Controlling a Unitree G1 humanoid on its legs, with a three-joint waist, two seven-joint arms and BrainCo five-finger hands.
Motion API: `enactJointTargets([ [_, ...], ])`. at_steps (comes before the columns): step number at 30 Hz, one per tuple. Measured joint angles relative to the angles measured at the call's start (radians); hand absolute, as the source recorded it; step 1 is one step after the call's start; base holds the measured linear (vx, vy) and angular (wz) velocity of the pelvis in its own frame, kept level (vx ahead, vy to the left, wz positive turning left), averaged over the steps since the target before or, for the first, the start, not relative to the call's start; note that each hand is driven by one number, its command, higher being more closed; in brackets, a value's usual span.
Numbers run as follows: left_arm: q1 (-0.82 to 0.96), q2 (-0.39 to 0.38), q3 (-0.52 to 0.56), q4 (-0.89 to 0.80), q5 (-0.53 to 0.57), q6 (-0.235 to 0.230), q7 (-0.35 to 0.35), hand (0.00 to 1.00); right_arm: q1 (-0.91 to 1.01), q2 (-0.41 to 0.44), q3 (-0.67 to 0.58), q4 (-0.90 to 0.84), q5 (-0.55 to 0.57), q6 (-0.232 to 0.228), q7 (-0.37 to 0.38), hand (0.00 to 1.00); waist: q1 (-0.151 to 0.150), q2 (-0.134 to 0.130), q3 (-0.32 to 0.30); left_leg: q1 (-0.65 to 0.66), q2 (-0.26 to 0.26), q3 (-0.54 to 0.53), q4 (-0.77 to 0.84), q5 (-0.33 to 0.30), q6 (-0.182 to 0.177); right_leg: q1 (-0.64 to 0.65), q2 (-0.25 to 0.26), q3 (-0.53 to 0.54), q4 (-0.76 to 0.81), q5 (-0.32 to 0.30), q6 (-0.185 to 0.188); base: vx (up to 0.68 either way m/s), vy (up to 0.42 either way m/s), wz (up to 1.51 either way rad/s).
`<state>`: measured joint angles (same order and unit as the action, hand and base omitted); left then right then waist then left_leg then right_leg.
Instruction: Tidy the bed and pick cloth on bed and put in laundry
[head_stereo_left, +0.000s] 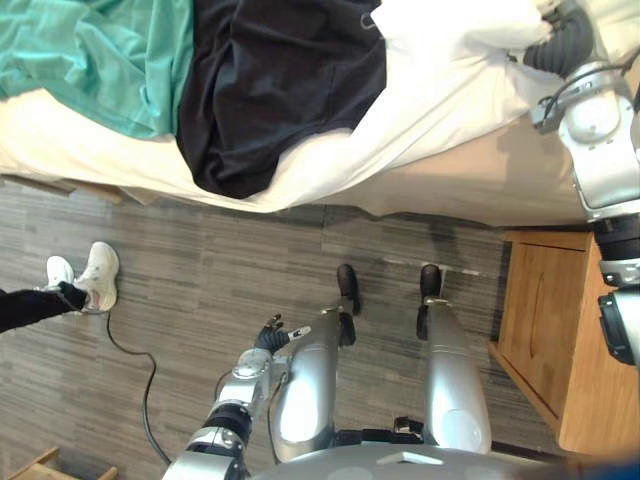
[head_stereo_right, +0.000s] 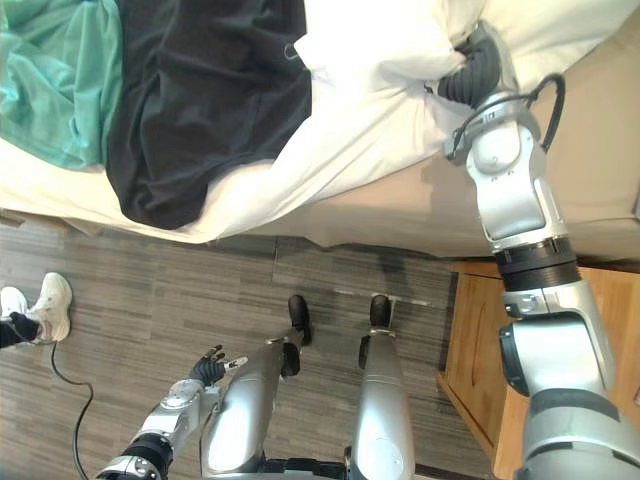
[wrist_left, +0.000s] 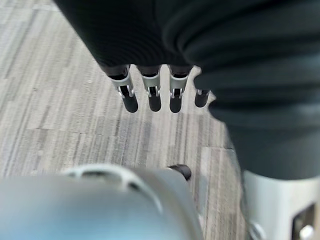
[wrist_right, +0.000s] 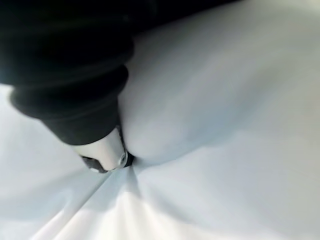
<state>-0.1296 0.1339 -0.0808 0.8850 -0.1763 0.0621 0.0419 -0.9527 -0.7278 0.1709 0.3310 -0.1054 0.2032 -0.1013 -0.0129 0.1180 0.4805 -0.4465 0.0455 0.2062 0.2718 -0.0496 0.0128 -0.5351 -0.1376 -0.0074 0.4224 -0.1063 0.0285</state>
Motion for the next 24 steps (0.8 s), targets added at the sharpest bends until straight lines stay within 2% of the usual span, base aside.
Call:
enactJointTargets([
  [1, 0.003, -0.004, -0.002, 0.0, 0.0, 0.002, 0.0, 0.0, 0.025, 0.002, -0.034, 0.008, 0.031, -0.018, -0.007, 1.0, -0.001, 0.0, 0.0, 0.02, 0.0, 0.001, -0.012, 0.001, 0.002, 0.025, 0.002, 0.002, -0.02, 0.011, 0.004, 0.07, 0.02, -0.12],
  [2, 0.005, -0.005, -0.002, -0.001, 0.0, 0.002, 0.0, 0.0, 0.035, 0.003, -0.051, 0.013, 0.049, -0.024, -0.009, 0.0, -0.001, 0.0, 0.0, 0.03, 0.0, 0.001, -0.017, 0.002, 0.002, 0.038, 0.004, 0.002, -0.033, 0.017, 0.006, 0.08, 0.026, -0.1],
  [7, 0.045, -0.003, -0.035, -0.04, 0.002, 0.032, -0.001, 0.0, 0.117, 0.029, -0.21, 0.048, 0.162, -0.067, -0.022, 0.0, -0.021, 0.0, 0.0, 0.119, -0.015, 0.006, -0.07, 0.008, 0.013, 0.149, 0.004, 0.008, -0.133, 0.056, 0.029, 0.09, 0.052, -0.07],
  [13, 0.087, 0.013, -0.034, -0.036, 0.013, 0.045, -0.009, 0.0, 0.266, 0.181, -0.429, 0.069, 0.351, -0.119, -0.093, 0.0, -0.05, -0.005, -0.008, 0.223, -0.034, 0.052, -0.137, 0.011, 0.018, 0.243, -0.003, 0.055, -0.227, 0.095, 0.05, 0.07, 0.059, -0.24],
  [15, 0.093, 0.015, -0.034, -0.019, 0.013, 0.053, -0.013, 0.0, 0.364, 0.268, -0.512, 0.092, 0.467, -0.17, -0.136, 0.0, -0.065, -0.006, -0.016, 0.269, -0.038, 0.067, -0.162, 0.011, 0.018, 0.277, -0.001, 0.076, -0.243, 0.097, 0.052, 0.06, 0.022, -0.27],
  [17, 0.103, 0.013, -0.034, -0.014, 0.013, 0.058, -0.013, 0.0, 0.421, 0.324, -0.529, 0.094, 0.521, -0.21, -0.15, 0.0, -0.08, -0.008, -0.028, 0.278, -0.038, 0.077, -0.171, 0.011, 0.018, 0.28, 0.0, 0.081, -0.25, 0.098, 0.052, 0.03, 0.004, -0.23],
  [18, 0.105, 0.012, -0.034, -0.01, 0.012, 0.063, -0.013, 0.0, 0.466, 0.374, -0.534, 0.094, 0.543, -0.245, -0.166, 0.0, -0.089, -0.009, -0.03, 0.295, -0.037, 0.091, -0.186, 0.012, 0.019, 0.283, 0.006, 0.1, -0.251, 0.099, 0.052, 0.04, -0.004, -0.43],
  [19, 0.105, 0.008, -0.035, -0.001, 0.012, 0.064, -0.012, 0.0, 0.511, 0.418, -0.534, 0.094, 0.561, -0.28, -0.186, 0.0, -0.095, -0.009, -0.033, 0.31, -0.037, 0.105, -0.2, 0.013, 0.018, 0.284, 0.011, 0.117, -0.258, 0.103, 0.051, 0.03, -0.006, -0.46],
  [21, 0.107, 0.003, -0.038, 0.008, 0.012, 0.066, -0.007, 0.0, 0.578, 0.478, -0.531, 0.098, 0.572, -0.322, -0.199, 0.0, -0.106, -0.007, -0.042, 0.32, -0.036, 0.115, -0.223, 0.019, 0.016, 0.287, 0.017, 0.132, -0.277, 0.112, 0.051, 0.02, -0.007, -0.25],
  [24, 0.107, -0.018, -0.038, 0.009, 0.01, 0.065, 0.009, 0.0, 0.695, 0.562, -0.528, 0.14, 0.581, -0.363, -0.226, 0.0, -0.109, -0.003, -0.045, 0.34, -0.035, 0.119, -0.242, 0.027, 0.013, 0.301, 0.021, 0.131, -0.285, 0.113, 0.05, 0.04, -0.012, -0.06],
])
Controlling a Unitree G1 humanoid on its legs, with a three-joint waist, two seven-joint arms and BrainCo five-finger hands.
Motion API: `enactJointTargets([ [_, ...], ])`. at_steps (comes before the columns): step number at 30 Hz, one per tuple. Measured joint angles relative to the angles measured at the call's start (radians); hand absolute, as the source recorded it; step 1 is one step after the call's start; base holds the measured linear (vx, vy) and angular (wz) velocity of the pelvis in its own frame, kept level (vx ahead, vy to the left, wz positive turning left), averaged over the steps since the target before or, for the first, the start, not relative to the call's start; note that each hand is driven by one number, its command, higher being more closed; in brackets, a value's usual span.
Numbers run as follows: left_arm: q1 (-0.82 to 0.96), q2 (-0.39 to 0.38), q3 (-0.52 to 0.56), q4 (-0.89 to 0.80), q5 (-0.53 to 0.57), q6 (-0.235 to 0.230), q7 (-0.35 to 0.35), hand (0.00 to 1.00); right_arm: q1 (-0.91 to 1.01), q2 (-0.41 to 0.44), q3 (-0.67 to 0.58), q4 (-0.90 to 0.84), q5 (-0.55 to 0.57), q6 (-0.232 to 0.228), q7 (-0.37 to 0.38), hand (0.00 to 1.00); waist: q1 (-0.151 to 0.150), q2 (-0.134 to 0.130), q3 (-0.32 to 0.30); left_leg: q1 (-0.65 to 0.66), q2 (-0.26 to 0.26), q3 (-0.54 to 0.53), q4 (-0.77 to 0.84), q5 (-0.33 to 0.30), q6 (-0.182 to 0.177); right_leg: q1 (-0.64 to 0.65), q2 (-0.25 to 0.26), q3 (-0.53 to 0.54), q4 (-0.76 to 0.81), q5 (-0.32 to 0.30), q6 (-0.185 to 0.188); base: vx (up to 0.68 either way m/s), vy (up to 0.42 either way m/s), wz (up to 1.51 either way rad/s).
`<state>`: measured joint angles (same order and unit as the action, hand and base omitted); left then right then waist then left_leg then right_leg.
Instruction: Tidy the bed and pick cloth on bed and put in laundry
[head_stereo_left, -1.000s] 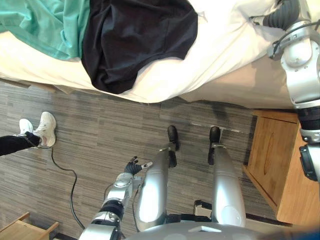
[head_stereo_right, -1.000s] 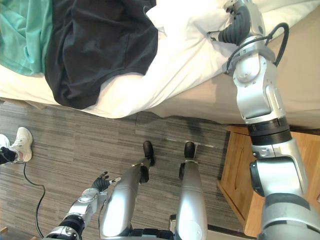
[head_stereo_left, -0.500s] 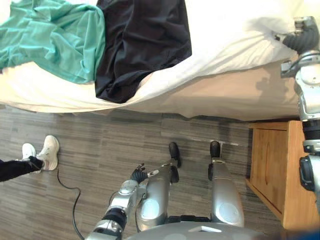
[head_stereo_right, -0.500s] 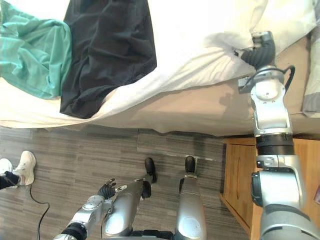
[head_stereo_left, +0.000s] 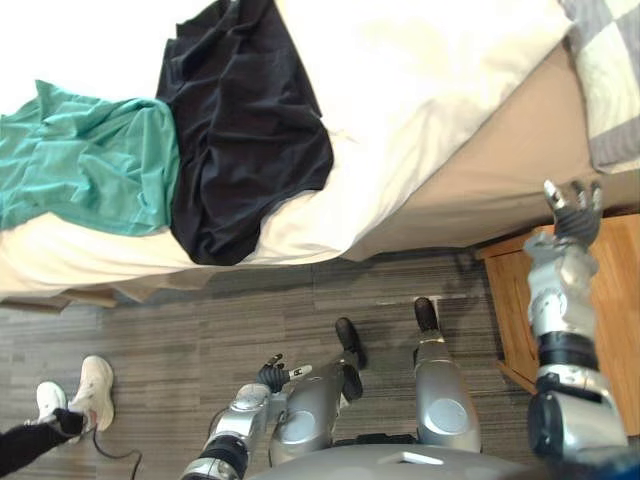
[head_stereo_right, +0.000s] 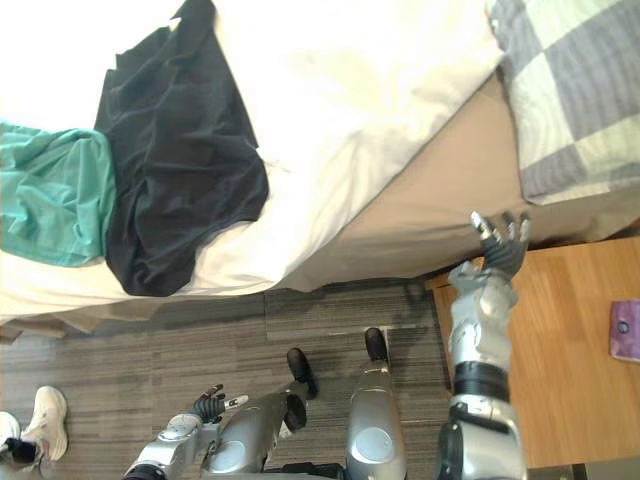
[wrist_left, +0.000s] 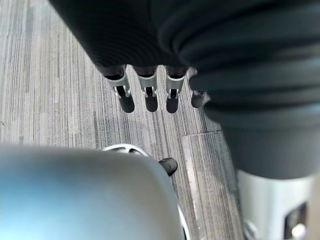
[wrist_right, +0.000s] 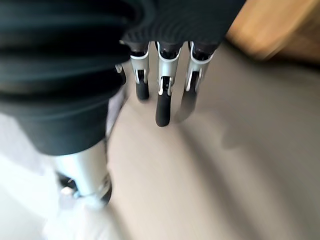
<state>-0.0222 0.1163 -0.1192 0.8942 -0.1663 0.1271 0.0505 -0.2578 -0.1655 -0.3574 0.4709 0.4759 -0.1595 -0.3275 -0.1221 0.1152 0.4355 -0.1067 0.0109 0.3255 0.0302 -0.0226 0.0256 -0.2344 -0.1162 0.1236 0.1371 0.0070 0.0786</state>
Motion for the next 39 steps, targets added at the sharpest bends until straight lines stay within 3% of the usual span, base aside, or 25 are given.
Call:
enactJointTargets([
  [4, 0.008, -0.026, 0.003, 0.001, 0.0, -0.007, 0.001, 0.0, 0.116, 0.084, 0.014, 0.039, 0.011, -0.048, -0.028, 0.0, -0.001, 0.005, -0.008, 0.031, -0.001, 0.026, -0.033, 0.007, -0.006, 0.006, 0.006, 0.017, -0.002, -0.001, 0.0, 0.04, -0.016, -0.15],
  [8, 0.017, -0.031, 0.007, 0.027, 0.003, -0.012, 0.002, 0.0, 0.17, 0.086, -0.001, 0.026, -0.02, -0.092, -0.052, 0.0, -0.01, 0.002, -0.037, 0.066, -0.003, 0.03, -0.064, 0.011, -0.009, 0.03, 0.01, 0.027, -0.017, -0.001, 0.0, 0.04, -0.014, -0.11],
  [11, 0.036, -0.03, 0.016, 0.035, 0.016, -0.013, 0.003, 0.0, 0.177, 0.073, -0.03, -0.103, -0.205, -0.096, -0.098, 0.0, -0.025, -0.014, -0.07, 0.073, -0.004, 0.028, -0.074, 0.009, -0.013, 0.036, 0.01, 0.027, -0.02, -0.006, 0.001, 0.02, -0.013, 0.02],
  [13, 0.037, -0.025, 0.015, 0.033, 0.027, -0.01, 0.003, 0.0, 0.168, 0.044, -0.032, -0.197, -0.305, -0.078, -0.102, 0.0, -0.024, -0.024, -0.079, 0.076, -0.005, 0.028, -0.087, 0.01, -0.015, 0.036, 0.011, 0.027, -0.026, -0.005, 0.001, 0.02, -0.017, 0.05],
  [15, 0.037, -0.017, 0.015, 0.032, 0.032, 0.004, 0.001, 0.0, 0.11, -0.023, -0.028, -0.309, -0.464, -0.007, -0.09, 0.0, -0.023, -0.046, -0.089, 0.077, -0.005, 0.024, -0.096, 0.015, -0.014, 0.037, 0.011, 0.028, -0.027, -0.003, 0.0, 0.02, -0.023, 0.06],
  [20, 0.034, -0.004, 0.018, 0.025, 0.032, 0.022, -0.001, 0.0, -0.068, -0.163, 0.025, -0.433, -0.646, 0.121, -0.01, 0.0, -0.02, -0.064, -0.089, 0.071, -0.005, 0.023, -0.094, 0.021, -0.006, 0.034, 0.011, 0.028, -0.031, 0.0, 0.0, 0.02, -0.02, 0.01],
  [27, 0.029, 0.006, 0.054, -0.009, 0.049, 0.036, -0.009, 0.0, -0.257, -0.331, 0.147, -0.457, -0.818, 0.14, 0.12, 0.0, 0.004, -0.072, -0.062, 0.033, -0.003, 0.009, -0.066, 0.016, -0.003, 0.013, 0.008, 0.021, -0.027, 0.0, 0.0, 0.02, -0.031, 0.07],
  [32, -0.015, 0.012, 0.084, -0.013, 0.058, 0.044, -0.007, 0.0, -0.415, -0.433, 0.271, -0.45, -0.922, 0.178, 0.168, 0.0, 0.009, -0.052, 0.015, -0.042, -0.003, -0.026, 0.001, 0.004, 0.003, -0.021, -0.005, -0.012, -0.009, 0.0, 0.0, -0.03, -0.018, 0.25],
  [39, -0.024, 0.029, 0.081, -0.026, 0.055, 0.045, -0.001, 0.0, -0.619, -0.549, 0.411, -0.31, -0.971, 0.267, 0.181, 0.0, 0.061, -0.002, 0.049, -0.175, -0.003, -0.071, 0.056, 0.007, 0.011, -0.123, -0.014, -0.061, 0.022, 0.002, -0.004, 0.01, -0.019, 0.2],
])
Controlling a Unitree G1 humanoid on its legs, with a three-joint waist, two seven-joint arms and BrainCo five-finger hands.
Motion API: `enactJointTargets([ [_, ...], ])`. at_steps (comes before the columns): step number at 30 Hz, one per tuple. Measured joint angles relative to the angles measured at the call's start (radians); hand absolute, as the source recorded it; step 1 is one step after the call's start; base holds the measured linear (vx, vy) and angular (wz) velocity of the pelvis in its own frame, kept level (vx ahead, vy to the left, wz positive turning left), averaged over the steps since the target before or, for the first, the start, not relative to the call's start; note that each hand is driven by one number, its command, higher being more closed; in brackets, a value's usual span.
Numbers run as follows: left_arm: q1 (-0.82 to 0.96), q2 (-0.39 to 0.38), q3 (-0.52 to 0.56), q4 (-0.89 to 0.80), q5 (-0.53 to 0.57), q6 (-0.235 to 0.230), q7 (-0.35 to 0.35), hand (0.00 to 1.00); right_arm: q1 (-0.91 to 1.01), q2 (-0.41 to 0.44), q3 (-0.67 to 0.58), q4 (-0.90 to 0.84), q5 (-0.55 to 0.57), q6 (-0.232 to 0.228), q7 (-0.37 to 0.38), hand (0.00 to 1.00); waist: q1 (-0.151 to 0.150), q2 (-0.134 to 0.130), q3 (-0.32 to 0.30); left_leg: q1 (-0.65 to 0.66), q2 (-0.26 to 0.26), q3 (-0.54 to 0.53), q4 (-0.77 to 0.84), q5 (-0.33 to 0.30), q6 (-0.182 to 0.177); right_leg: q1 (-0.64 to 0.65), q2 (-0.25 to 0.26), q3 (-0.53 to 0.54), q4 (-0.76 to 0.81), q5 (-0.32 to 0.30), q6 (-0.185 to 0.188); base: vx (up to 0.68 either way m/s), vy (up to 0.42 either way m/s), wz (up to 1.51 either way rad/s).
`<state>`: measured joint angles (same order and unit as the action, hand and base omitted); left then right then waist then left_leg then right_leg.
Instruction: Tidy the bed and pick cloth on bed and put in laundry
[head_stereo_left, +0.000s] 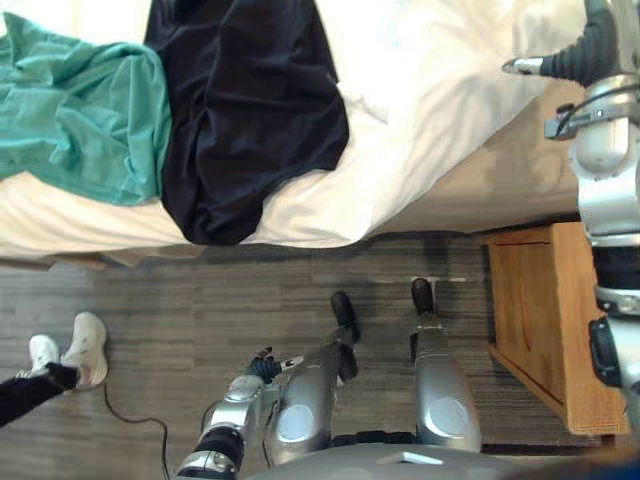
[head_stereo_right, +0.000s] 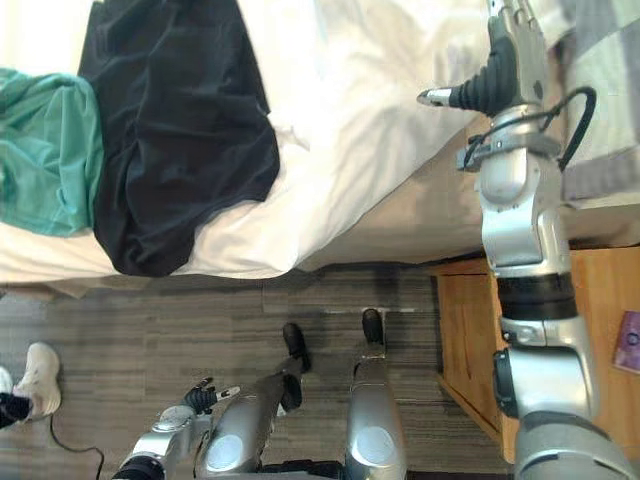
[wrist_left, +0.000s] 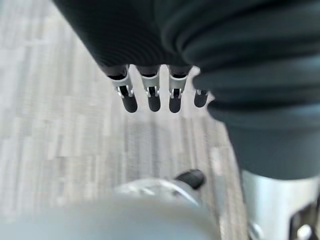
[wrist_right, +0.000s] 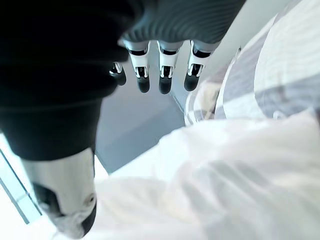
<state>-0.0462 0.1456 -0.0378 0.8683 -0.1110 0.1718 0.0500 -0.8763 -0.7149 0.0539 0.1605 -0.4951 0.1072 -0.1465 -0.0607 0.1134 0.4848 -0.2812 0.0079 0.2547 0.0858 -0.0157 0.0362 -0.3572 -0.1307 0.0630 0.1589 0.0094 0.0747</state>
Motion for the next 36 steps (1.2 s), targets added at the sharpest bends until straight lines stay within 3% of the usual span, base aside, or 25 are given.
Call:
enactJointTargets([
  [6, 0.001, 0.0, -0.026, -0.006, -0.025, -0.003, -0.002, 0.0, -0.096, -0.038, 0.065, 0.044, 0.001, 0.057, 0.027, 0.0, 0.027, 0.036, 0.017, -0.073, -0.011, -0.047, 0.033, 0.004, 0.006, -0.06, -0.019, -0.051, 0.047, -0.006, -0.006, 0.03, 0.004, 0.24],
  [7, 0.001, 0.001, -0.031, -0.006, -0.025, -0.003, -0.002, 0.0, -0.104, -0.046, 0.075, 0.05, 0.001, 0.062, 0.028, 1.0, 0.027, 0.039, 0.018, -0.081, -0.012, -0.049, 0.037, 0.005, 0.007, -0.067, -0.021, -0.055, 0.055, -0.008, -0.007, -0.02, 0.018, 0.3],
  [10, -0.002, 0.002, -0.046, -0.016, -0.033, -0.002, -0.007, 0.0, -0.143, -0.083, 0.093, 0.077, 0.002, 0.108, 0.042, 1.0, 0.052, 0.05, 0.021, -0.125, -0.028, -0.056, 0.051, 0.01, 0.014, -0.127, -0.042, -0.067, 0.114, -0.037, -0.007, -0.03, 0.007, 0.24],
  [13, -0.005, 0.003, -0.081, -0.021, -0.057, -0.003, -0.01, 0.0, -0.184, -0.12, 0.098, 0.117, 0.041, 0.195, 0.052, 1.0, 0.059, 0.074, 0.022, -0.186, -0.047, -0.073, 0.08, 0.016, 0.02, -0.201, -0.067, -0.078, 0.192, -0.072, -0.004, -0.04, 0.001, 0.28],
  [18, -0.004, 0.005, -0.082, -0.022, -0.061, -0.016, -0.029, 0.0, -0.18, -0.158, 0.079, 0.119, 0.099, 0.218, 0.04, 1.0, 0.07, 0.075, 0.021, -0.227, -0.049, -0.073, 0.109, 0.015, 0.019, -0.254, -0.077, -0.077, 0.25, -0.095, -0.009, -0.04, -0.034, 0.09],
  [23, 0.007, 0.009, -0.089, -0.028, -0.064, -0.05, -0.03, 0.0, -0.137, -0.159, 0.045, 0.128, 0.175, 0.185, 0.015, 1.0, 0.07, 0.075, 0.021, -0.225, -0.043, -0.07, 0.126, 0.009, 0.011, -0.256, -0.074, -0.075, 0.275, -0.108, -0.013, -0.01, -0.039, -0.02],
  [25, 0.035, 0.012, -0.09, -0.059, -0.062, -0.07, -0.034, 0.0, -0.132, -0.158, 0.024, 0.176, 0.278, 0.142, -0.025, 1.0, 0.066, 0.075, 0.021, -0.209, -0.037, -0.067, 0.124, 0.009, 0.011, -0.236, -0.066, -0.072, 0.255, -0.102, -0.011, 0.02, -0.033, -0.08],
  [29, 0.064, 0.021, -0.112, -0.073, -0.063, -0.087, -0.046, 0.0, -0.061, -0.137, -0.039, 0.221, 0.375, 0.091, -0.053, 1.0, 0.063, 0.074, 0.021, -0.135, -0.027, -0.06, 0.098, 0.007, 0.008, -0.152, -0.052, -0.069, 0.199, -0.082, -0.008, 0.06, -0.005, -0.17],
  [33, 0.11, 0.025, -0.117, -0.103, -0.052, -0.097, -0.057, 0.0, -0.008, -0.097, -0.134, 0.252, 0.415, 0.035, -0.057, 1.0, 0.04, 0.074, 0.021, -0.067, -0.026, -0.039, 0.053, 0.01, 0.013, -0.076, -0.043, -0.053, 0.115, -0.044, 0.003, 0.08, 0.027, -0.22],
  [36, 0.137, 0.026, -0.117, -0.105, -0.024, -0.102, -0.077, 0.0, 0.06, -0.033, -0.214, 0.26, 0.448, 0.019, -0.058, 1.0, 0.019, 0.071, 0.021, 0.012, -0.03, -0.03, 0.015, 0.01, 0.014, 0.013, -0.041, -0.049, 0.051, -0.024, 0.01, 0.1, 0.04, -0.14],
])
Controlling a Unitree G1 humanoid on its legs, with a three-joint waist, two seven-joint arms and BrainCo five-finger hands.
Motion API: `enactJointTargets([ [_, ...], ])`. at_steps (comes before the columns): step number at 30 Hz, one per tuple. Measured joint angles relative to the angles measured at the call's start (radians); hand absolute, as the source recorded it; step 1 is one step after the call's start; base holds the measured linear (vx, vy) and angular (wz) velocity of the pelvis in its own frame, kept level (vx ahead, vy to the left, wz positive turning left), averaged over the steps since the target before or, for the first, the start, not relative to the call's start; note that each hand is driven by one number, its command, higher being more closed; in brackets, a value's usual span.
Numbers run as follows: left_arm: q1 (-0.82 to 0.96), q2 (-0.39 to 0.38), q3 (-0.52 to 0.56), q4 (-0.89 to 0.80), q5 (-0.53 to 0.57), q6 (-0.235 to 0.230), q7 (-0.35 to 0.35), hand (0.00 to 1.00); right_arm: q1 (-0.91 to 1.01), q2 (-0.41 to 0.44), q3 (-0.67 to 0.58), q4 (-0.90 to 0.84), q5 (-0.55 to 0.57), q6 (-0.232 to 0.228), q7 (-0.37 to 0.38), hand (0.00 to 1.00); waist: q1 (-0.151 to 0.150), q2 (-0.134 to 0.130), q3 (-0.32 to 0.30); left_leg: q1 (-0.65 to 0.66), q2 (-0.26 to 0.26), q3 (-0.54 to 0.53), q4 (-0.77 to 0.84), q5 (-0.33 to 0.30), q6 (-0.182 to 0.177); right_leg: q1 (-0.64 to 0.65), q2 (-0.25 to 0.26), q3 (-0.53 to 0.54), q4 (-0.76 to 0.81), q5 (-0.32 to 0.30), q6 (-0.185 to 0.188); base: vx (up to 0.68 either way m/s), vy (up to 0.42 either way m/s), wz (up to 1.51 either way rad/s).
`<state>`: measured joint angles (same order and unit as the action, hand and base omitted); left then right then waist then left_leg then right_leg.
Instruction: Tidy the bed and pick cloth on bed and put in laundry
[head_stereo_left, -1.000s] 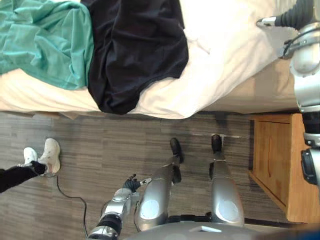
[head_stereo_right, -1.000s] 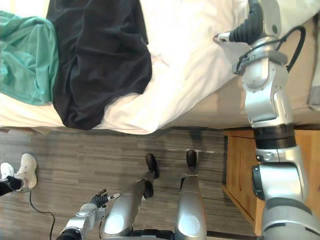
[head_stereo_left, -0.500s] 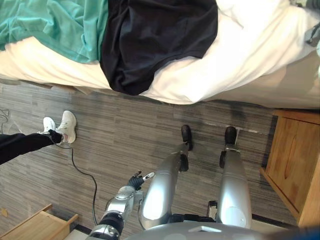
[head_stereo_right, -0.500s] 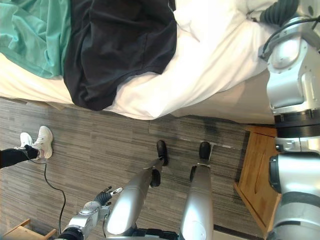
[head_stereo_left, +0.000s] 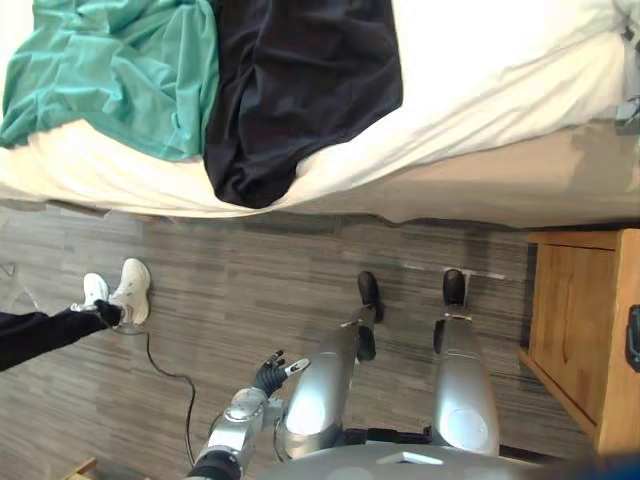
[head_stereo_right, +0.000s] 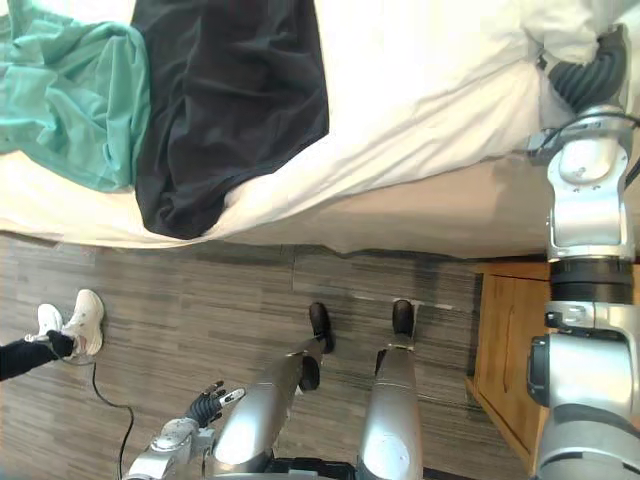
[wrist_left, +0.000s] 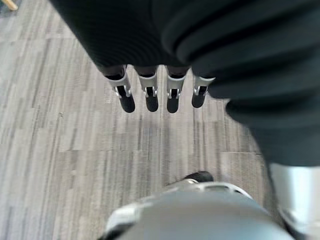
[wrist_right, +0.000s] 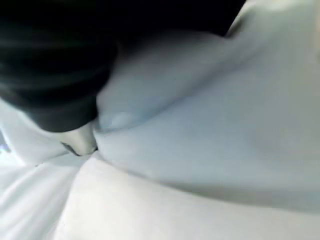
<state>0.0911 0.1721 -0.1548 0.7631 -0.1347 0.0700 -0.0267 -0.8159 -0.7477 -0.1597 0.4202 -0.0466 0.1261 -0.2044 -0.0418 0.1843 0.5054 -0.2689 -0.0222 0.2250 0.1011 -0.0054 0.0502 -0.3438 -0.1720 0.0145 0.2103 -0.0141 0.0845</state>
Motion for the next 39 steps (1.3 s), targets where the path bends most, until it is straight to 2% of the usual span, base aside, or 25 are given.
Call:
enactJointTargets([
  [3, 0.016, 0.001, 0.0, 0.001, 0.009, -0.017, -0.012, 0.0, 0.05, 0.042, -0.044, 0.004, 0.046, -0.025, -0.004, 1.0, -0.01, -0.002, -0.001, 0.053, -0.007, 0.021, -0.038, 0.004, 0.005, 0.043, 0.0, 0.024, -0.038, 0.014, 0.009, 0.08, 0.038, -0.24],
  [4, 0.018, 0.001, 0.0, 0.002, 0.009, -0.017, -0.012, 0.0, 0.056, 0.05, -0.052, 0.005, 0.053, -0.028, -0.005, 0.0, -0.011, -0.002, -0.001, 0.061, -0.008, 0.025, -0.043, 0.004, 0.006, 0.047, 0.0, 0.027, -0.04, 0.014, 0.009, 0.07, 0.032, -0.18],
  [7, 0.035, 0.002, -0.001, 0.006, 0.027, -0.037, -0.019, 0.0, 0.106, 0.115, -0.109, 0.011, 0.117, -0.064, -0.005, 0.0, -0.024, -0.008, -0.004, 0.108, -0.016, 0.042, -0.077, 0.008, 0.01, 0.084, -0.001, 0.045, -0.068, 0.022, 0.016, 0.07, 0.028, -0.18],
  [11, 0.045, 0.003, 0.0, 0.016, 0.039, -0.038, -0.02, 0.0, 0.159, 0.185, -0.154, 0.018, 0.153, -0.07, -0.005, 0.0, -0.027, -0.022, -0.014, 0.166, -0.018, 0.056, -0.114, 0.01, 0.012, 0.123, 0.002, 0.057, -0.078, 0.023, 0.016, 0.06, 0.007, -0.15],
  [14, 0.046, 0.011, 0.007, 0.051, 0.049, -0.04, -0.036, 0.0, 0.234, 0.264, -0.196, 0.028, 0.176, -0.082, -0.023, 0.0, -0.029, -0.049, -0.052, 0.183, -0.018, 0.065, -0.13, 0.011, 0.01, 0.133, 0.008, 0.073, -0.089, 0.022, 0.016, 0.06, -0.013, -0.11],
  [17, 0.046, 0.011, 0.018, 0.089, 0.05, -0.037, -0.038, 0.0, 0.333, 0.362, -0.237, 0.025, 0.203, -0.12, -0.115, 0.0, -0.048, -0.071, -0.08, 0.194, -0.017, 0.069, -0.135, 0.009, 0.006, 0.138, 0.012, 0.082, -0.091, 0.022, 0.016, 0.06, -0.03, -0.07],
  [18, 0.046, 0.01, 0.023, 0.097, 0.05, -0.034, -0.037, 0.0, 0.378, 0.399, -0.24, 0.01, 0.212, -0.147, -0.167, 0.0, -0.055, -0.074, -0.085, 0.201, -0.016, 0.073, -0.135, 0.007, 0.004, 0.144, 0.014, 0.085, -0.093, 0.022, 0.016, 0.02, -0.03, -0.11],
  [19, 0.046, 0.009, 0.025, 0.101, 0.05, -0.033, -0.036, 0.0, 0.395, 0.412, -0.241, -0.003, 0.218, -0.155, -0.181, 0.0, -0.055, -0.074, -0.09, 0.201, -0.016, 0.077, -0.136, 0.007, 0.003, 0.144, 0.015, 0.087, -0.094, 0.022, 0.016, 0.01, -0.024, -0.19],
  [21, 0.046, -0.003, 0.048, 0.119, 0.047, -0.025, -0.025, 0.0, 0.468, 0.482, -0.253, -0.022, 0.22, -0.178, -0.269, 0.0, -0.056, -0.078, -0.102, 0.214, -0.011, 0.097, -0.139, 0.003, -0.002, 0.147, 0.023, 0.11, -0.101, 0.022, 0.016, 0.0, -0.046, -0.31],
  [22, 0.045, -0.007, 0.049, 0.128, 0.047, -0.013, -0.006, 0.0, 0.532, 0.534, -0.265, -0.021, 0.217, -0.187, -0.343, 0.0, -0.063, -0.077, -0.117, 0.225, -0.009, 0.1, -0.148, -0.001, -0.01, 0.151, 0.028, 0.119, -0.105, 0.021, 0.015, -0.01, -0.055, -0.29],
  [24, 0.045, -0.009, 0.051, 0.145, 0.047, -0.008, 0.005, 0.0, 0.586, 0.571, -0.269, -0.021, 0.215, -0.19, -0.409, 0.0, -0.074, -0.079, -0.13, 0.234, -0.006, 0.11, -0.159, -0.003, -0.013, 0.153, 0.034, 0.128, -0.108, 0.019, 0.012, 0.01, -0.047, -0.23],
  [25, 0.045, -0.011, 0.055, 0.164, 0.046, -0.005, 0.014, 0.0, 0.633, 0.598, -0.274, -0.021, 0.195, -0.192, -0.468, 0.0, -0.081, -0.081, -0.138, 0.25, -0.004, 0.123, -0.17, -0.005, -0.016, 0.159, 0.039, 0.139, -0.11, 0.017, 0.012, 0.01, -0.045, -0.25],
  [26, 0.045, -0.013, 0.057, 0.166, 0.046, -0.004, 0.017, 0.0, 0.649, 0.605, -0.277, -0.021, 0.188, -0.194, -0.486, 0.0, -0.082, -0.081, -0.145, 0.254, -0.004, 0.126, -0.172, -0.005, -0.017, 0.16, 0.041, 0.142, -0.112, 0.017, 0.012, 0.02, -0.04, -0.27],
  [28, 0.045, -0.023, 0.058, 0.184, 0.046, 0.013, 0.035, 0.0, 0.734, 0.638, -0.28, -0.002, 0.178, -0.196, -0.571, 0.0, -0.089, -0.084, -0.185, 0.267, 0.0, 0.137, -0.185, -0.007, -0.022, 0.169, 0.048, 0.151, -0.126, 0.017, 0.012, 0.04, -0.04, -0.18],
  [32, 0.046, -0.028, 0.087, 0.2, 0.045, 0.03, 0.036, 0.0, 0.799, 0.685, -0.282, 0.086, 0.186, -0.195, -0.626, 0.0, -0.09, -0.1, -0.211, 0.306, 0.008, 0.147, -0.198, -0.009, -0.029, 0.203, 0.058, 0.159, -0.138, 0.018, 0.009, 0.05, -0.046, -0.11],
  [35, 0.045, -0.028, 0.09, 0.201, 0.045, 0.046, 0.037, 0.0, 0.822, 0.708, -0.297, 0.138, 0.244, -0.192, -0.637, 0.0, -0.087, -0.103, -0.225, 0.322, 0.011, 0.149, -0.198, -0.012, -0.032, 0.22, 0.06, 0.16, -0.144, 0.016, 0.007, 0.04, -0.047, -0.04],
  [36, 0.045, -0.029, 0.091, 0.201, 0.046, 0.055, 0.037, 0.0, 0.822, 0.709, -0.315, 0.149, 0.273, -0.194, -0.638, 1.0, -0.086, -0.104, -0.231, 0.322, 0.011, 0.149, -0.199, -0.012, -0.032, 0.22, 0.06, 0.159, -0.145, 0.016, 0.007, 0.04, -0.056, 0.02],
  [38, 0.045, -0.031, 0.098, 0.201, 0.046, 0.066, 0.037, 0.0, 0.814, 0.707, -0.359, 0.148, 0.294, -0.202, -0.638, 1.0, -0.083, -0.105, -0.234, 0.327, 0.012, 0.147, -0.199, -0.012, -0.032, 0.229, 0.06, 0.157, -0.149, 0.016, 0.007, 0.03, -0.058, 0.03],
  [39, 0.045, -0.031, 0.098, 0.201, 0.046, 0.072, 0.038, 0.0, 0.807, 0.705, -0.393, 0.14, 0.302, -0.222, -0.633, 1.0, -0.081, -0.106, -0.234, 0.335, 0.014, 0.146, -0.2, -0.012, -0.032, 0.24, 0.061, 0.153, -0.152, 0.016, 0.007, 0.01, -0.053, 0.06],
])
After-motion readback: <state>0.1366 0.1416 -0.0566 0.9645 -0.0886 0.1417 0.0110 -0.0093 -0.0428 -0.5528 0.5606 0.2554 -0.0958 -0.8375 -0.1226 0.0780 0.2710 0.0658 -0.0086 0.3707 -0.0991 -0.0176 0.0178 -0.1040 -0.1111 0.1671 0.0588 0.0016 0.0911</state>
